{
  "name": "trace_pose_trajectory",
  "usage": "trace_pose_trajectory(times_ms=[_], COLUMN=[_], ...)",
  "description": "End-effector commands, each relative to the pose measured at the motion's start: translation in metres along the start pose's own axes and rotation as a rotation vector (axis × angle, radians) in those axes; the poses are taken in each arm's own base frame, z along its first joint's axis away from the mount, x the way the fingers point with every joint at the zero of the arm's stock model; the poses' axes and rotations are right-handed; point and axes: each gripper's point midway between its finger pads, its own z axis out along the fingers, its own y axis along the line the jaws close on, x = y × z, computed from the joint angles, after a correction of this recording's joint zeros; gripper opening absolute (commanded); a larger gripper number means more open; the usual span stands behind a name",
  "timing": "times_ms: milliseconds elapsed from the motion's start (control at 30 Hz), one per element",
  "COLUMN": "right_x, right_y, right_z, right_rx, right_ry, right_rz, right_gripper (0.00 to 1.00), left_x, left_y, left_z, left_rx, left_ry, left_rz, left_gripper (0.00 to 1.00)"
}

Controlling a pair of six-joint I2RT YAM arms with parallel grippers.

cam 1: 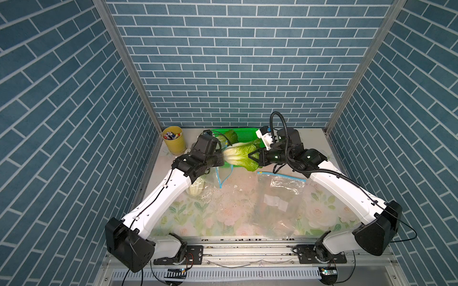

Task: Put the chinese cabbages into a zipper bag and zip it
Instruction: Place the Chinese cabbage in the zipper food storage bag.

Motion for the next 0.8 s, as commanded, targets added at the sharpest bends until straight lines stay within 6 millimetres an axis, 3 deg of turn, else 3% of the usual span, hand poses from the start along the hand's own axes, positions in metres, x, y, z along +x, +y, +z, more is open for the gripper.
trace_pose_trajectory(times_ms=[0,433,767], right_x=[-0.002,0.007,0.019], right_y=[0.004,0.046,0.037], right_z=[-0.014,-0.012,0.003], right_rx=[0.038,-0.042,0.013], right_ry=[-0.015,0.042,0.122], right_rz=[-0.09,-0.243,-0.285], right_gripper=[0.0,0.0,0.0], left_x=[-0.007,-0.012,-0.015], left_y=[0.006,-0.002,-0.004], left_z=[-0.012,-0.014,-0.021], left_rx=[-0.021,0.018,0.037], left_ry=[-0.026,-0.029,-0.049], left_rz=[0.01,0.013,0.004], left_gripper=[0.0,0.0,0.0])
